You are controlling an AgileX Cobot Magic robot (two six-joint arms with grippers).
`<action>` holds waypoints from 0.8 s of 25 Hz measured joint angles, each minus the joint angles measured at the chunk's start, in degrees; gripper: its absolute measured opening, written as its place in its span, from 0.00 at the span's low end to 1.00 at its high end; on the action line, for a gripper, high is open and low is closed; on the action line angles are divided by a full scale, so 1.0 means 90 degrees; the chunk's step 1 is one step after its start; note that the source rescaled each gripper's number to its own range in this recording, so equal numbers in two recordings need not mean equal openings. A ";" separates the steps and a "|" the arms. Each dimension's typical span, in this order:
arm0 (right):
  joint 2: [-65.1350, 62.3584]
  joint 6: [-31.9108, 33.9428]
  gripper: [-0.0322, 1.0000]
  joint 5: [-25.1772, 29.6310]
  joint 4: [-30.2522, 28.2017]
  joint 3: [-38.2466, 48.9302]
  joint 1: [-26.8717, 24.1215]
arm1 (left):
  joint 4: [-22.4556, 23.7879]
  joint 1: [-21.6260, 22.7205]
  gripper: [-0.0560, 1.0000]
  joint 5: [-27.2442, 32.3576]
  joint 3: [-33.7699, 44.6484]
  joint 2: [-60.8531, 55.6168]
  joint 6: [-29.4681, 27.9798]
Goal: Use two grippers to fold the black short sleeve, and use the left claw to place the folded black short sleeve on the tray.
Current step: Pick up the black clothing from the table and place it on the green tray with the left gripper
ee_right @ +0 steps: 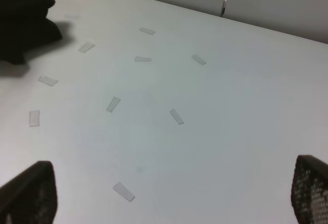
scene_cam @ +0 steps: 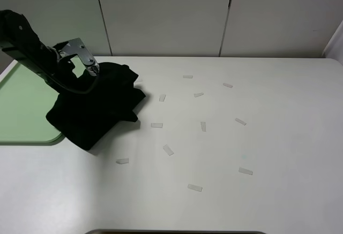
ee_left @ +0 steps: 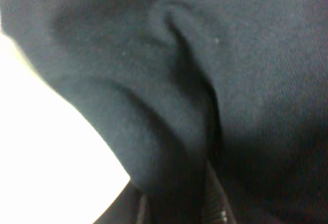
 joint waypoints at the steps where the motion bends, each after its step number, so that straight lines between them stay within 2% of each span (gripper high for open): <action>1: 0.0000 0.0000 1.00 0.0000 0.0000 0.0000 0.0000 | 0.0191 0.0108 0.22 -0.0157 0.0000 0.0000 -0.0061; 4: 0.0000 0.0000 1.00 0.0000 0.0000 0.0000 0.0000 | 0.0485 0.0419 0.22 -0.0518 0.0000 0.0000 -0.0145; 7: 0.0000 0.0000 1.00 0.0000 0.0000 0.0000 0.0000 | 0.0561 0.0697 0.22 -0.0761 0.0000 0.0000 -0.0167; 20: 0.0000 0.0000 1.00 0.0000 0.0000 0.0000 0.0000 | 0.0680 0.1943 0.21 -0.0894 0.0000 0.0000 -0.0227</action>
